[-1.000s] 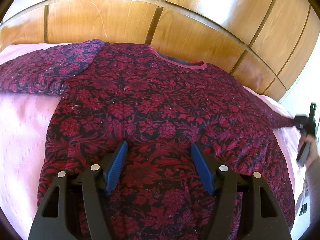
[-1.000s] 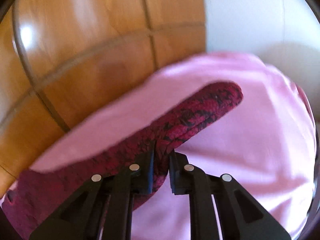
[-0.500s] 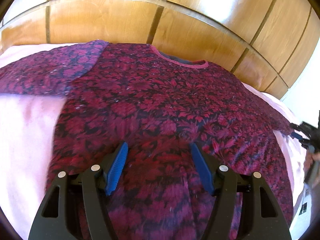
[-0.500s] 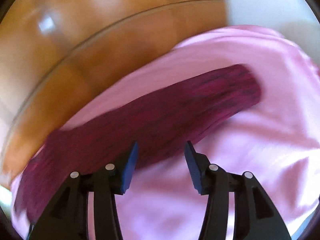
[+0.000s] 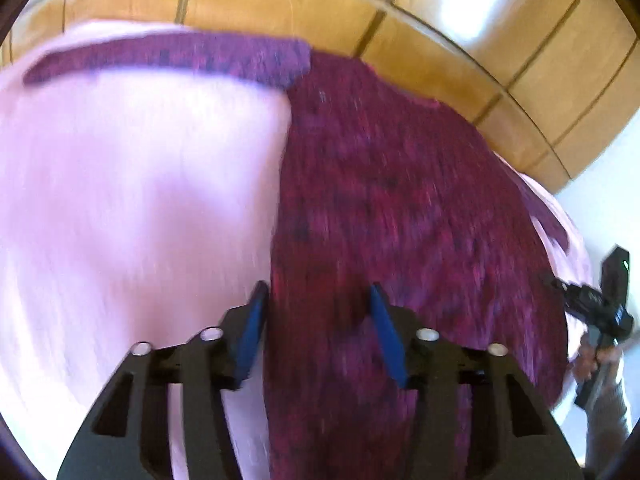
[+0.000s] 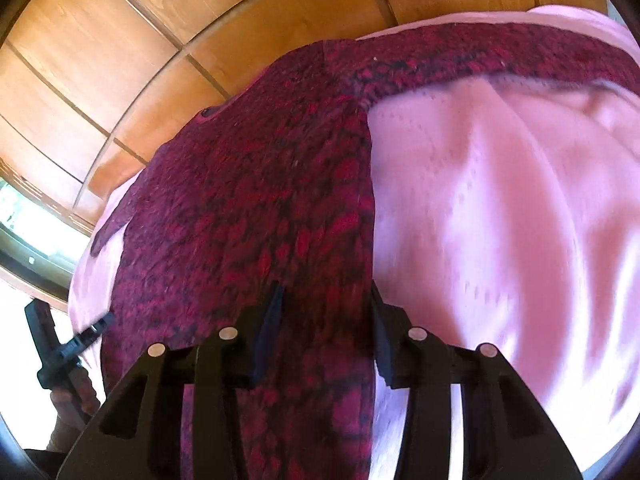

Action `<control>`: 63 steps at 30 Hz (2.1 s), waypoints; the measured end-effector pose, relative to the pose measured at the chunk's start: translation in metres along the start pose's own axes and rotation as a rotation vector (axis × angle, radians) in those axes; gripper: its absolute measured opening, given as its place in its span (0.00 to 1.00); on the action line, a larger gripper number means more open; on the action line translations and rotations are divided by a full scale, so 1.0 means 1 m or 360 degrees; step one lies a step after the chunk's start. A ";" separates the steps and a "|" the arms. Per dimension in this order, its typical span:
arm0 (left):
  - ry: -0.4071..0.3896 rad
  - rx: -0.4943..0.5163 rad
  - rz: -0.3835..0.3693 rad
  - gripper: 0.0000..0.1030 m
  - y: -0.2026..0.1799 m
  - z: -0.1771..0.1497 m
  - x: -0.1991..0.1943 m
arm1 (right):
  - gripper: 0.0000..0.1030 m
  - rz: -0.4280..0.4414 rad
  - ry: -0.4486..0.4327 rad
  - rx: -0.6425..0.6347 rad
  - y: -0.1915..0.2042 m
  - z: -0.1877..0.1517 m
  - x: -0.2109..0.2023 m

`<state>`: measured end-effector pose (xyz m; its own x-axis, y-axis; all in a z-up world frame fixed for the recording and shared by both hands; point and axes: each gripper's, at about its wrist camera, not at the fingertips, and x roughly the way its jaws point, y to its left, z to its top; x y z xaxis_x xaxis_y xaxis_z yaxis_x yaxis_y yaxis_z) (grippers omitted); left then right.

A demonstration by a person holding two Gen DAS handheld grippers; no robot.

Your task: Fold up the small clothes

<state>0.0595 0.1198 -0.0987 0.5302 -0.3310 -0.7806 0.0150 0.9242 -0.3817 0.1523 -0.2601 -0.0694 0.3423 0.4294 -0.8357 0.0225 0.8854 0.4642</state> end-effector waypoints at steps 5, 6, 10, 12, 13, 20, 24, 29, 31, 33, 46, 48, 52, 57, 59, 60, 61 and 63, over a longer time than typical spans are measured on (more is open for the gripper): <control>-0.0031 0.0078 0.0006 0.16 -0.008 -0.008 -0.016 | 0.15 -0.0103 0.0024 -0.0104 0.016 -0.005 0.003; -0.0047 0.0081 0.0002 0.16 -0.009 -0.006 -0.022 | 0.14 -0.0111 0.0000 -0.0119 0.020 -0.002 -0.001; -0.0062 0.0187 0.0081 0.16 -0.016 -0.008 -0.033 | 0.13 -0.0177 -0.0103 -0.0272 0.042 0.003 -0.021; 0.0027 0.0153 0.0119 0.16 -0.007 -0.017 -0.019 | 0.13 -0.0241 -0.0032 -0.0274 0.034 -0.006 -0.008; 0.0037 0.0135 0.0121 0.16 -0.003 -0.019 -0.016 | 0.13 -0.0290 0.0021 -0.0276 0.029 -0.012 0.003; -0.0146 0.0180 0.0167 0.25 -0.023 -0.011 -0.047 | 0.37 -0.0336 -0.0022 -0.0257 0.027 -0.017 -0.001; -0.0219 0.0326 -0.0037 0.25 -0.053 -0.010 -0.061 | 0.47 -0.0338 -0.0110 -0.0337 0.051 -0.025 -0.015; -0.0004 0.0562 -0.0072 0.25 -0.079 -0.026 -0.024 | 0.75 -0.0487 -0.0152 -0.0672 0.096 -0.056 -0.011; 0.0098 0.0578 0.0003 0.25 -0.074 -0.035 -0.006 | 0.76 -0.0622 -0.0131 -0.0760 0.097 -0.065 -0.003; 0.0082 0.0540 -0.0037 0.25 -0.067 -0.037 -0.007 | 0.74 -0.0732 -0.0149 -0.0736 0.092 -0.068 -0.007; 0.0107 0.0397 -0.0099 0.25 -0.029 -0.048 -0.025 | 0.72 -0.0364 0.0019 -0.0896 0.099 -0.093 0.020; 0.0114 0.0344 -0.0125 0.25 -0.019 -0.048 -0.031 | 0.72 -0.0342 -0.0005 -0.0934 0.088 -0.100 0.013; 0.0046 0.0343 -0.0104 0.24 -0.030 -0.035 -0.042 | 0.73 -0.0346 0.0064 -0.0981 0.089 -0.099 0.008; -0.0128 0.0279 -0.0171 0.27 -0.048 0.001 -0.036 | 0.73 -0.0123 0.0098 -0.0702 0.081 -0.064 -0.001; -0.0180 0.0284 -0.0170 0.35 -0.064 0.017 -0.021 | 0.73 -0.0057 0.0004 -0.0486 0.063 -0.038 -0.012; -0.0183 0.0288 -0.0174 0.35 -0.070 0.022 -0.013 | 0.72 -0.0031 -0.0039 -0.0373 0.050 -0.026 -0.016; -0.0175 0.0301 -0.0153 0.35 -0.079 0.030 -0.001 | 0.72 0.0002 -0.0092 -0.0213 0.030 -0.011 -0.021; -0.0164 0.0330 -0.0135 0.35 -0.089 0.039 0.015 | 0.63 0.0000 -0.0187 0.0067 -0.011 0.014 -0.027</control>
<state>0.0996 0.0399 -0.0572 0.6031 -0.3975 -0.6916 0.2310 0.9169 -0.3255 0.1559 -0.2840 -0.0483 0.4498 0.4036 -0.7968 0.0609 0.8761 0.4782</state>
